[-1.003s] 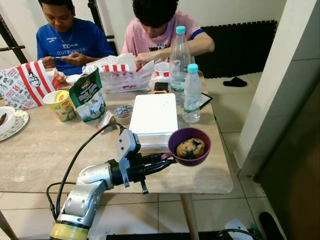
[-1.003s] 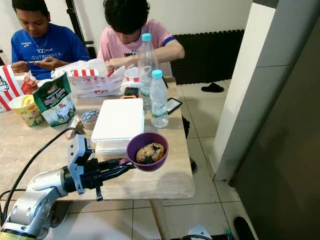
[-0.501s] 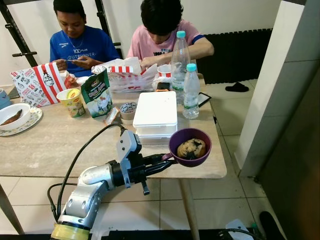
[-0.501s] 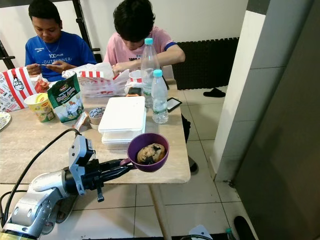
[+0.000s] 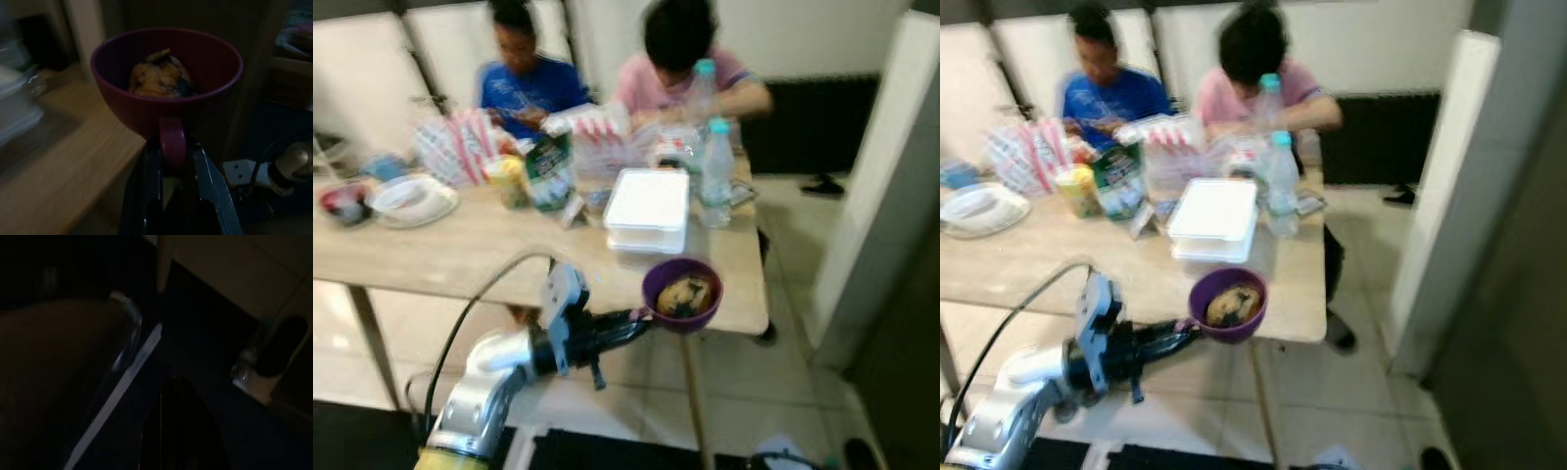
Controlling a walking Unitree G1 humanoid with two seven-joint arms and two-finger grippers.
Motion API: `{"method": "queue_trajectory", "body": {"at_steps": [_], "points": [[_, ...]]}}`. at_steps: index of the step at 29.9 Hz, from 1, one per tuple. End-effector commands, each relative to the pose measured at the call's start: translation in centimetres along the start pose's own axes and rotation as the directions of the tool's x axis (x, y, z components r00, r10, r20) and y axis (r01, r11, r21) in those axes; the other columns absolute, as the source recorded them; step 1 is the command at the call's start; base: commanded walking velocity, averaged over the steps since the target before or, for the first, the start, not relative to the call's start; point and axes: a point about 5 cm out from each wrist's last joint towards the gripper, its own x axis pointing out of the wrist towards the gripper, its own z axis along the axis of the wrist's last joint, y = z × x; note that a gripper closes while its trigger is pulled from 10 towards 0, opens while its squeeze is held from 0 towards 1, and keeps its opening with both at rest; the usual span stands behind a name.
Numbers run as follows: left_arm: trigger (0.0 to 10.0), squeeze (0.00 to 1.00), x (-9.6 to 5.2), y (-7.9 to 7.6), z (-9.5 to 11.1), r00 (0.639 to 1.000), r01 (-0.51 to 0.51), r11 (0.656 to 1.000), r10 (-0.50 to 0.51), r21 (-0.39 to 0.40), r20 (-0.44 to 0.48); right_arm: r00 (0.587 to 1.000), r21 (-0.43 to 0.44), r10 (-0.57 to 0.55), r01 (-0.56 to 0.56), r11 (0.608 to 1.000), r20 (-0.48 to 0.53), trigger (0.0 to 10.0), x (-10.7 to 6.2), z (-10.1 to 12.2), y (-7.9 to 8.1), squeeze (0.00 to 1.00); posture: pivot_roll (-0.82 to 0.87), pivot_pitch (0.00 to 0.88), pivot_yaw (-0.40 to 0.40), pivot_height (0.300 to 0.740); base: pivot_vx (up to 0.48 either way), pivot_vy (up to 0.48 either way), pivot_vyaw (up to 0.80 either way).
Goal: Restocking fridge
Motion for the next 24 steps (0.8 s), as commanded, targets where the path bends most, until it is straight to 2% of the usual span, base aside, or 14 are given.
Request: {"method": "queue_trajectory", "body": {"at_steps": [1,5,7,16,18,21,23,24], "points": [[10.0,0.00,0.3,0.2,0.8,1.000,0.005,0.999,-0.006,0.031,0.024,0.999,0.009,0.018,-0.017,1.000,-0.029,10.0,0.1,-1.0,0.7,0.00,0.00,0.023,0.053,0.740,-0.274,0.000,0.00],[10.0,0.00,0.2,0.2,0.8,1.000,0.004,1.000,-0.005,0.031,0.023,0.999,0.008,0.018,-0.018,1.000,-0.030,10.0,0.1,-1.0,0.7,0.00,0.00,0.025,0.055,0.740,-0.281,0.000,0.00],[10.0,0.00,0.2,0.2,0.8,1.000,0.004,1.000,-0.004,0.031,0.023,0.999,0.008,0.018,-0.018,1.000,-0.030,10.0,0.1,-1.0,0.7,0.00,0.00,0.025,0.055,0.740,0.274,0.000,0.00],[10.0,0.00,0.2,0.7,0.0,0.999,-0.032,0.999,0.032,0.018,0.011,0.999,0.015,0.021,-0.021,1.000,-0.030,10.0,0.1,-1.0,0.7,0.00,0.00,0.030,0.054,0.740,-0.281,0.000,0.00],[10.0,0.00,-0.1,1.5,-1.3,0.994,-0.102,0.995,0.102,0.002,-0.027,0.999,0.022,0.022,-0.022,1.000,-0.027,10.0,0.1,-0.9,0.7,0.00,0.00,0.030,0.054,0.740,-0.131,0.000,0.00],[10.0,0.00,-0.4,2.0,-2.2,0.988,-0.146,0.989,0.146,-0.006,-0.047,0.999,0.019,0.022,-0.021,1.000,-0.029,10.0,0.1,-0.9,0.7,0.00,0.00,0.031,0.057,0.740,0.000,0.000,0.00],[10.0,0.00,-0.8,2.5,-3.3,0.977,-0.204,0.979,0.203,-0.015,-0.063,0.999,0.009,0.022,-0.022,1.000,-0.032,10.0,0.1,-0.9,0.7,0.00,0.00,0.031,0.057,0.740,0.000,0.000,0.00],[10.0,0.00,-1.2,2.9,-4.0,0.963,-0.264,0.964,0.262,-0.027,-0.066,0.999,0.011,0.023,-0.023,1.000,-0.033,10.0,0.1,-0.9,0.7,0.00,0.00,0.031,0.057,0.740,0.000,0.000,-0.80]]}}
